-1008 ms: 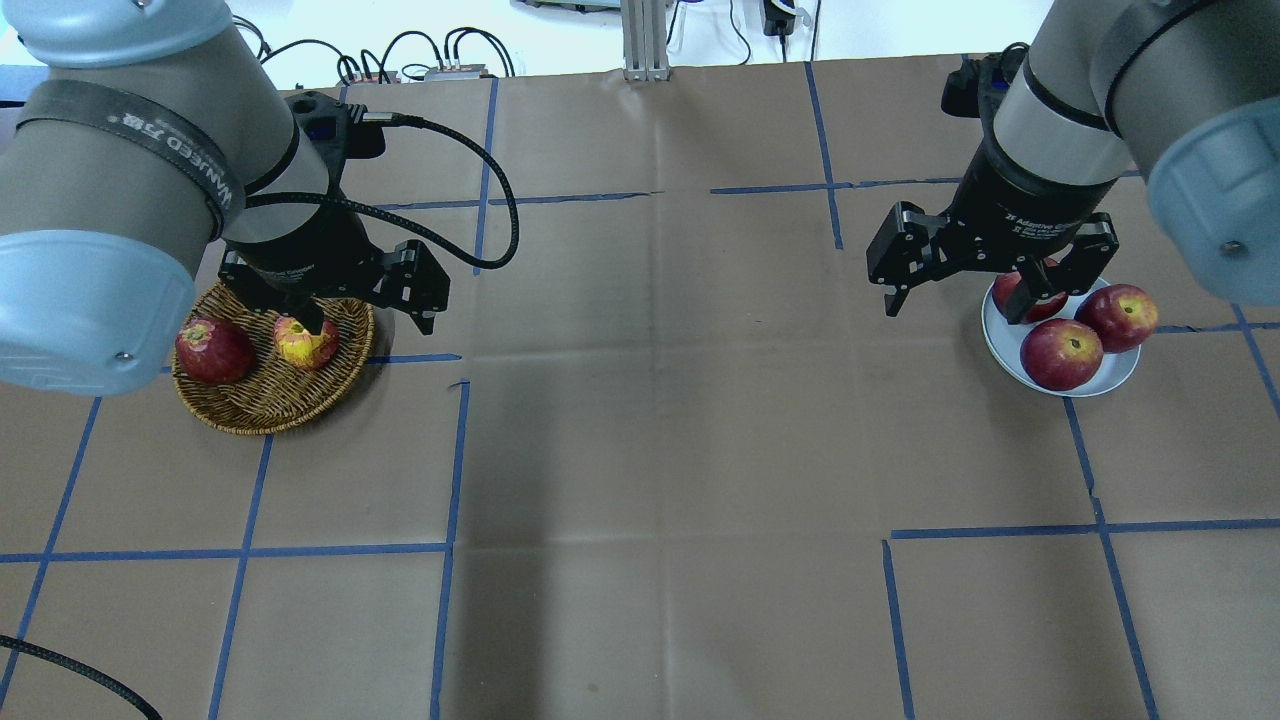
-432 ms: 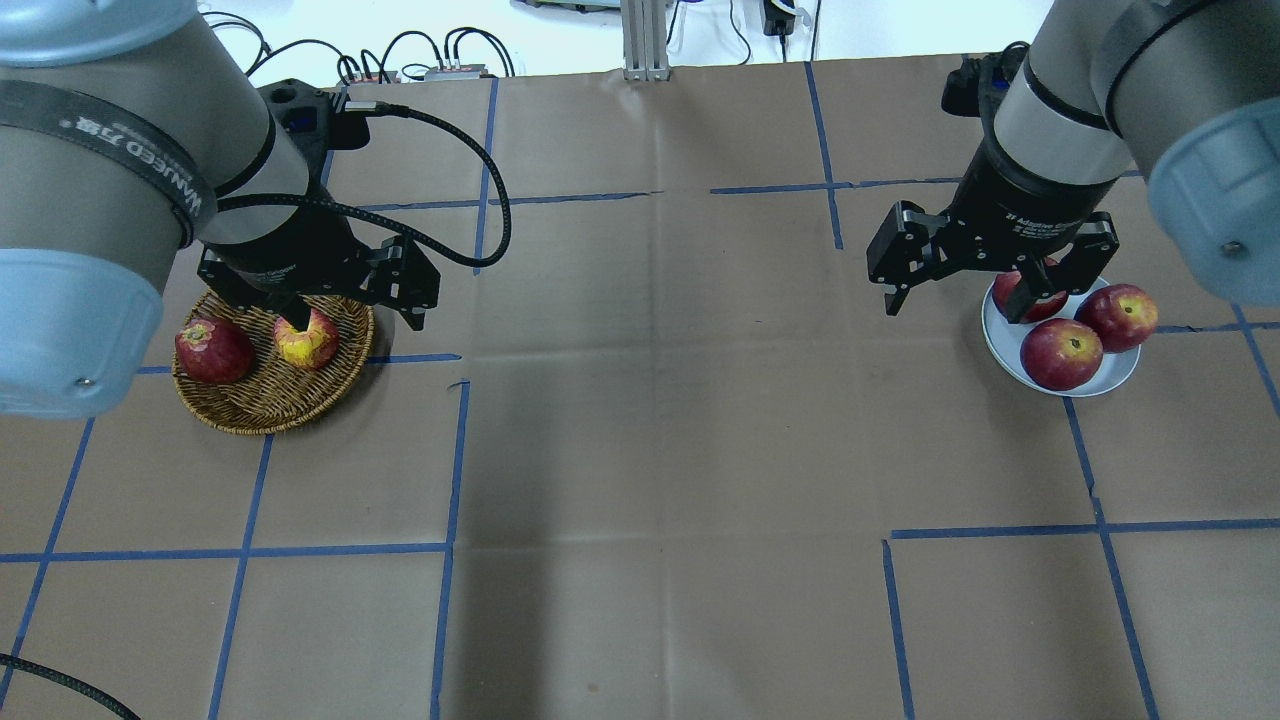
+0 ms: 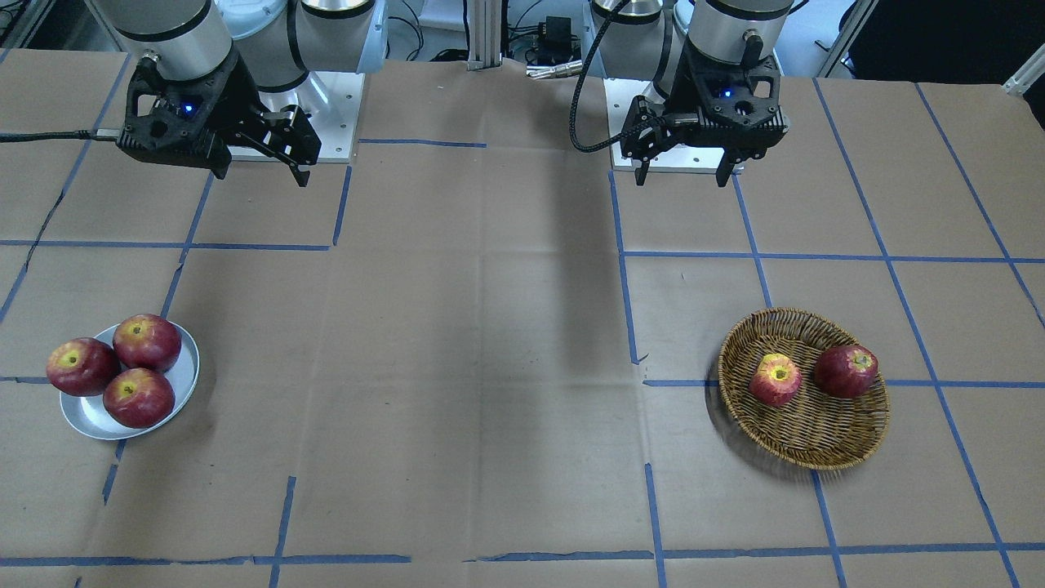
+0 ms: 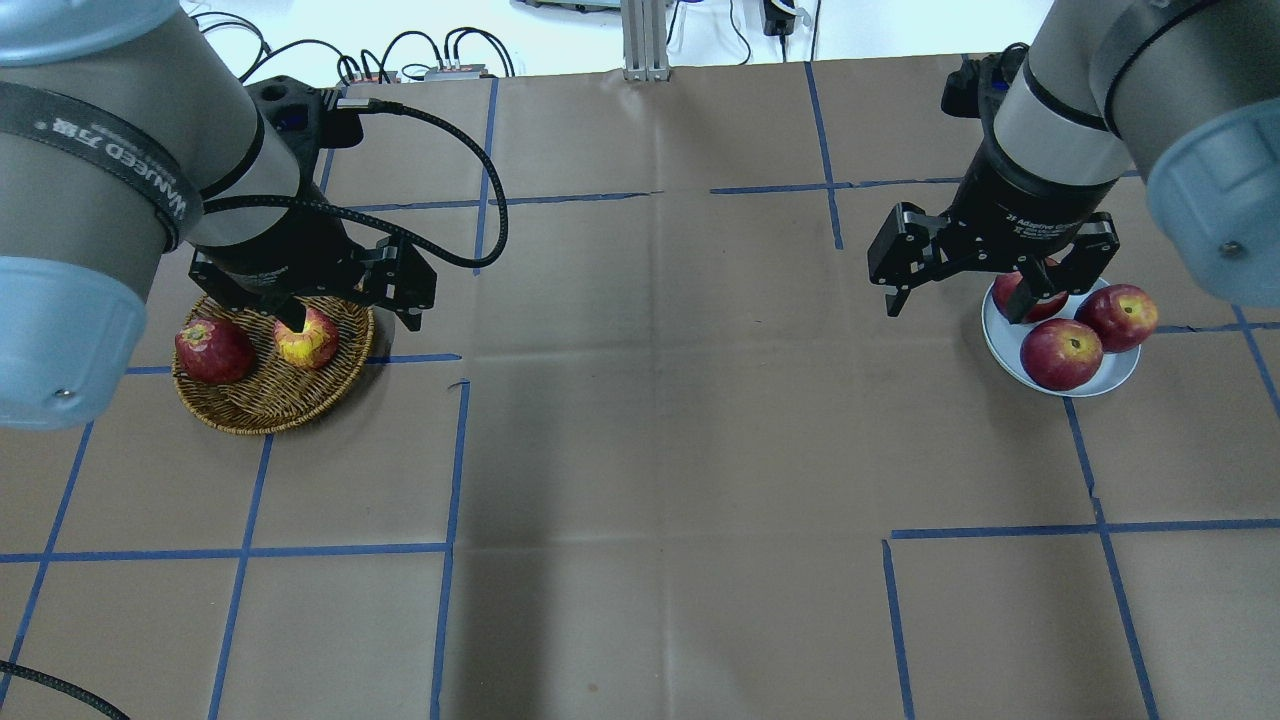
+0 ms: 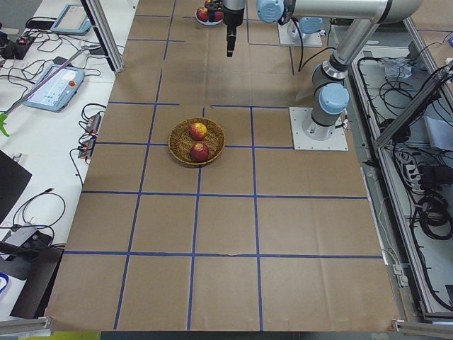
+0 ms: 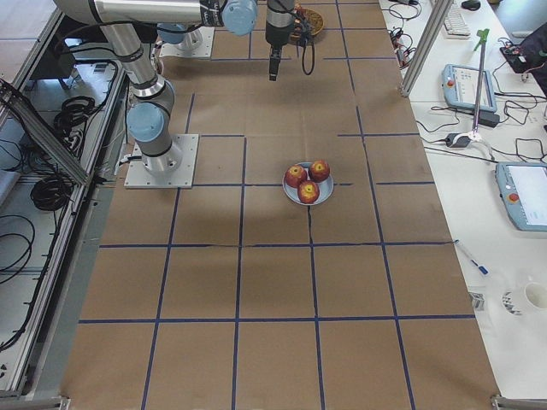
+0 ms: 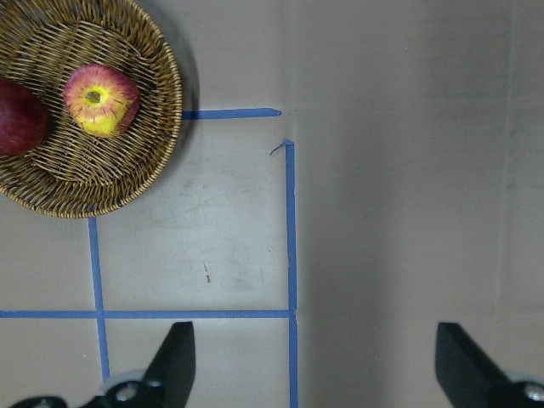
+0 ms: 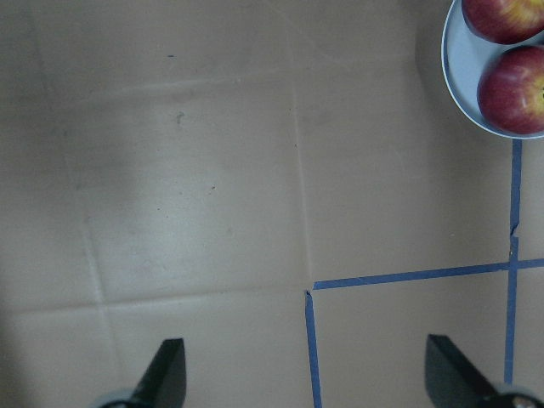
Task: Transfer apple from basket to plate
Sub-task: 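Lower the left gripper over the yellow-red apple in the wicker basket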
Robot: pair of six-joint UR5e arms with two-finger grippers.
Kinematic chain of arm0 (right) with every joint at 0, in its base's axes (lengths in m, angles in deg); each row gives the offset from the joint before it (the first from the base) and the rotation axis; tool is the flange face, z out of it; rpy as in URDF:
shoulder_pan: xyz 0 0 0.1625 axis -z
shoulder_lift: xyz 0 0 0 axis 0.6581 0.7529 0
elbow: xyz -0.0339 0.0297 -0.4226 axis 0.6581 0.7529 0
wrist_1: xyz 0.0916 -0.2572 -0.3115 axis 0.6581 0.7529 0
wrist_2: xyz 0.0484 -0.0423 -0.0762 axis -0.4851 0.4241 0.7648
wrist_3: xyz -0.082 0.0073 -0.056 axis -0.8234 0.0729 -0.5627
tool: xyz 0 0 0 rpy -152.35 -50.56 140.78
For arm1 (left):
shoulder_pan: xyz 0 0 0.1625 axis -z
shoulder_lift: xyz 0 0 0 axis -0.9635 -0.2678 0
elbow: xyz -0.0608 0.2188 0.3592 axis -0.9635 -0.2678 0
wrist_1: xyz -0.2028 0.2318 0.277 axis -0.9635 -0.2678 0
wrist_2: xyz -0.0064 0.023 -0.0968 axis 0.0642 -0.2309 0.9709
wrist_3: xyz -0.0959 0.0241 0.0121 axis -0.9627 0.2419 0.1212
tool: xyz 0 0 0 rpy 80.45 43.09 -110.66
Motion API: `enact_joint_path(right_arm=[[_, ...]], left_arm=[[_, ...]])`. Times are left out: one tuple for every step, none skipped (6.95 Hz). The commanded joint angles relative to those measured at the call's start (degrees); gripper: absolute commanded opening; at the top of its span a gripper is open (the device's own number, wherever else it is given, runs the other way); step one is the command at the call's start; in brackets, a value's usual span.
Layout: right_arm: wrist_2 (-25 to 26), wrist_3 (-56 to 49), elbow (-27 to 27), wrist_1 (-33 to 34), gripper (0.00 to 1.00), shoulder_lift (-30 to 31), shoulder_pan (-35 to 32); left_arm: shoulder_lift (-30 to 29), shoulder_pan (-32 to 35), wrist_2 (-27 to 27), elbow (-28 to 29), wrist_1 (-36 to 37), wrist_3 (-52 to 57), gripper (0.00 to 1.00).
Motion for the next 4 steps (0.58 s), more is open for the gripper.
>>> enact_joint_path(right_arm=[[0.0, -0.1, 0.0, -0.1, 1.0, 0.0, 0.0], [0.0, -0.1, 0.0, 0.0, 1.0, 0.0, 0.0], [-0.2, -0.2, 0.1, 0.0, 1.0, 0.0, 0.0], [-0.1, -0.3, 0.1, 0.0, 1.0, 0.0, 0.0]], left_arm=[[-0.4, -0.4, -0.1, 0.0, 0.8, -0.1, 0.99], [-0.4, -0.6, -0.2, 0.0, 1.9, -0.2, 0.99], [-0.9, -1.3, 0.2, 0.0, 3.1, -0.4, 0.99], [-1.0, -2.2, 0.2, -1.5, 7.0, -0.2, 0.99]])
